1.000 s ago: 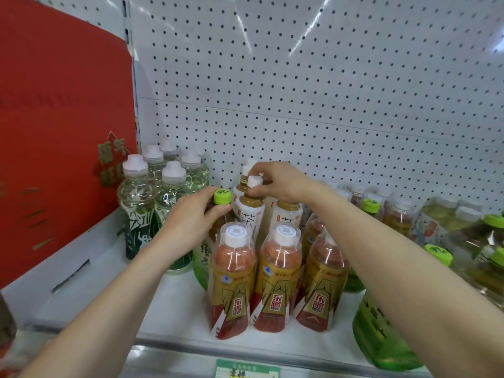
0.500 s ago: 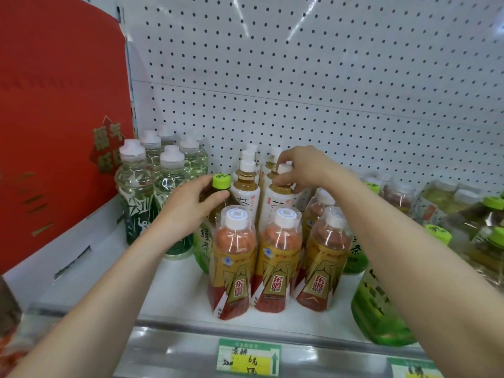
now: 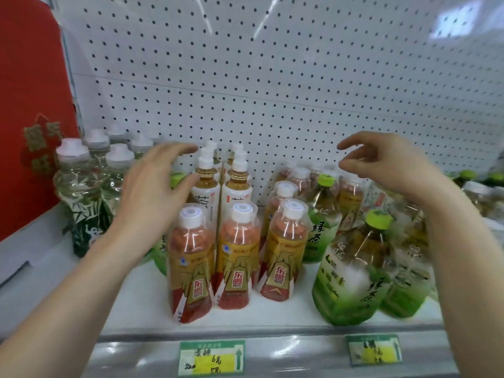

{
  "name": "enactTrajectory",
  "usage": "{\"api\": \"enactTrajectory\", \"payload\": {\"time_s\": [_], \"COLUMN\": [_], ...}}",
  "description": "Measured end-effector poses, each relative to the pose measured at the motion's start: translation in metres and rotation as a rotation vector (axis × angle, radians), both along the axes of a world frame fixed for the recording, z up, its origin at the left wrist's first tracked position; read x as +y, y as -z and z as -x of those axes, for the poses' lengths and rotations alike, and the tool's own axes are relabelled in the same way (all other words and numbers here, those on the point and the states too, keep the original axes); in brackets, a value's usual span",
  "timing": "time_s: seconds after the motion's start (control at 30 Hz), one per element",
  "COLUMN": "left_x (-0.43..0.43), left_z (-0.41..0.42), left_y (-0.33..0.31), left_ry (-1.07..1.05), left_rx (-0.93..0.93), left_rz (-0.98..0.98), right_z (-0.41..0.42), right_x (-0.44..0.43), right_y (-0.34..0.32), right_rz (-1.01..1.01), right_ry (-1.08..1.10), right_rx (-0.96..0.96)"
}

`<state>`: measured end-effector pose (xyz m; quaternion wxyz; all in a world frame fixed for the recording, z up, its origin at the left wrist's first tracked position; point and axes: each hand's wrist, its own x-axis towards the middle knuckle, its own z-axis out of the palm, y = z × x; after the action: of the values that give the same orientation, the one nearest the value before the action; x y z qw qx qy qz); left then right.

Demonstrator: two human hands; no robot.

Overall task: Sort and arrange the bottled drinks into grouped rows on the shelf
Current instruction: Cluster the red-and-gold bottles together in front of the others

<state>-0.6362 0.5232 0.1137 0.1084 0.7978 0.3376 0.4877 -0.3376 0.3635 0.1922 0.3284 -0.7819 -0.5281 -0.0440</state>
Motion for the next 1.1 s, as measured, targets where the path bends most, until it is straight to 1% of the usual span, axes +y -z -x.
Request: {"api": "enactTrajectory", "payload": {"time_s": [0.03,0.07,0.17,0.23,0.3,0.4,0.47,0.57,0.63,0.67,0.73,0.8,0.9,0.97,1.03,1.1], "left_x": [-0.006,-0.011,-0.023,-0.03,-0.037,-0.044,-0.047,-0.05,-0.055,-0.059,-0.069,-0.083,-0.103,-0.113,-0.122,-0.129], "left_z": [-0.01,-0.021,-0.061,-0.086,-0.105,-0.121,-0.123,-0.124,-0.126,-0.127,-0.135,-0.148,-0.176,-0.193,-0.205,-0.211], "left_y": [-0.009,-0.017,-0.037,-0.041,-0.038,-0.028,-0.024,-0.023,-0.025,-0.026,-0.028,-0.031,-0.042,-0.053,-0.063,-0.069], "left_ry": [0.073,0.147,0.263,0.31,0.35,0.323,0.287,0.254,0.19,0.16,0.153,0.21,0.354,0.416,0.447,0.428], "left_rx": [-0.004,0.032,0.274,0.43,0.543,0.598,0.565,0.537,0.547,0.522,0.398,0.236,0.029,-0.022,-0.044,-0.119], "left_rz": [-0.001,0.01,0.006,0.031,0.09,0.105,0.105,0.119,0.076,0.043,-0.023,-0.039,0.108,0.22,0.291,0.31], "right_z": [-0.008,-0.016,-0.035,-0.045,-0.047,-0.049,-0.05,-0.054,-0.059,-0.062,-0.068,-0.072,-0.074,-0.075,-0.074,-0.069], "right_x": [-0.005,-0.006,0.003,0.017,0.031,0.046,0.05,0.047,0.04,0.035,0.024,0.01,-0.008,-0.02,-0.031,-0.04], "right_y": [0.004,0.009,0.023,0.034,0.044,0.055,0.056,0.052,0.045,0.038,0.02,-0.003,-0.038,-0.058,-0.073,-0.078], "right_rz": [0.048,0.11,0.273,0.312,0.323,0.298,0.275,0.196,0.084,0.016,-0.14,-0.329,-0.534,-0.609,-0.625,-0.588], "right_ry": [0.027,0.041,-0.001,-0.027,-0.034,-0.031,-0.018,-0.009,-0.003,-0.005,-0.041,-0.105,-0.181,-0.289,-0.437,-0.562], "right_rx": [-0.005,-0.002,0.081,0.107,0.092,-0.013,-0.042,-0.01,0.035,0.066,0.179,0.306,0.376,0.486,0.627,0.692]}}
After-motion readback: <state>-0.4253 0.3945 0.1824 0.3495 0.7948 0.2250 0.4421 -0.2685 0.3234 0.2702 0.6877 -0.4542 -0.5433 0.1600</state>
